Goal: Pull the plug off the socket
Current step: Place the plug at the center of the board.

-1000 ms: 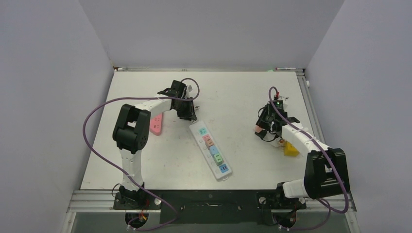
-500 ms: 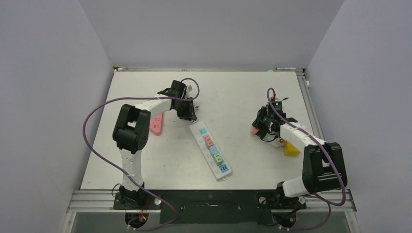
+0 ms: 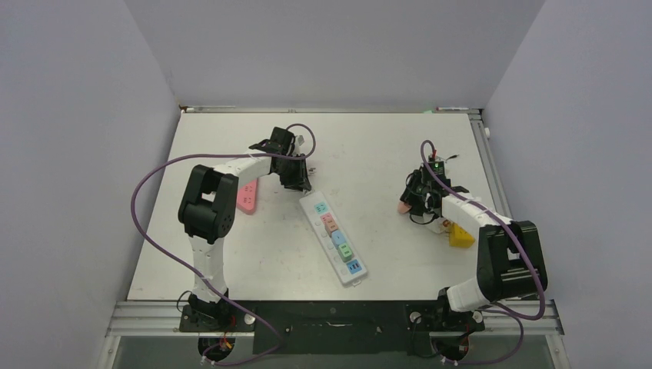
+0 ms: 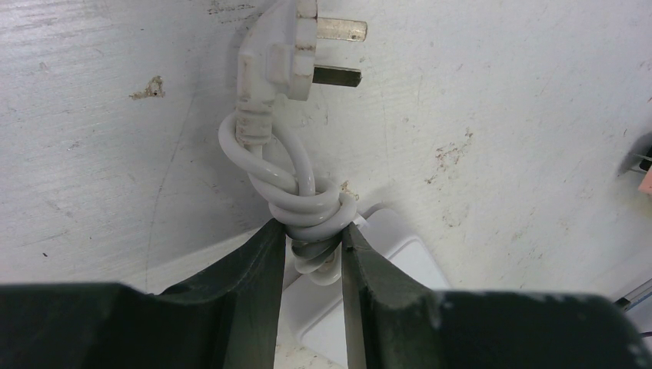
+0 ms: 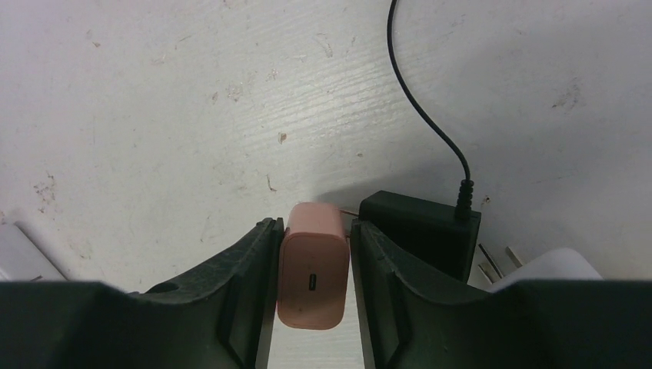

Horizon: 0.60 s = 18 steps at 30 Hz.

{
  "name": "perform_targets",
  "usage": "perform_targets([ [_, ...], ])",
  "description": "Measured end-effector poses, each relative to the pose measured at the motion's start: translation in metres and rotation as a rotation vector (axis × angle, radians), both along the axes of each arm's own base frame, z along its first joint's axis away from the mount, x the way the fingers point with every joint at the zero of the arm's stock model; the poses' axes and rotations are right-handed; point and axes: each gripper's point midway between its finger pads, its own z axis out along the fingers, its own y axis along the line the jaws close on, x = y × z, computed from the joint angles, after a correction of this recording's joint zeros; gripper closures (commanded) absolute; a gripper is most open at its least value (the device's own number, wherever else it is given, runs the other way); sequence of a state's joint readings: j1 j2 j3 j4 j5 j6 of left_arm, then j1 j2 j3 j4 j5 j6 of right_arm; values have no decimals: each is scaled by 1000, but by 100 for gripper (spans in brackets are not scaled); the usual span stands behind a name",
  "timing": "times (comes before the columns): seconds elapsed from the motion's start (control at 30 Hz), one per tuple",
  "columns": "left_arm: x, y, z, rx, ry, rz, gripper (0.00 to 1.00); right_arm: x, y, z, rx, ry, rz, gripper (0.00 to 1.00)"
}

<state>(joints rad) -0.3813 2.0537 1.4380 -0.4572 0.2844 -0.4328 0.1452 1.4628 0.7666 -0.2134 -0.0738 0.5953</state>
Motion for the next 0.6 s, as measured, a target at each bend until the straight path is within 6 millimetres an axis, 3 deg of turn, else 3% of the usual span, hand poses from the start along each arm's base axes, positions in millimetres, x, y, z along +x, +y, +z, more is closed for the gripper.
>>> perform_targets([
  [0.3, 0, 0, 0, 0, 0, 0, 100, 3, -2, 1, -12, -10, -2, 41],
  [0.43, 0, 0, 0, 0, 0, 0, 100, 4, -3, 2, -17, -17, -3, 40],
  [0.6, 0, 0, 0, 0, 0, 0, 100, 4, -3, 4, -21, -20, 1, 24],
])
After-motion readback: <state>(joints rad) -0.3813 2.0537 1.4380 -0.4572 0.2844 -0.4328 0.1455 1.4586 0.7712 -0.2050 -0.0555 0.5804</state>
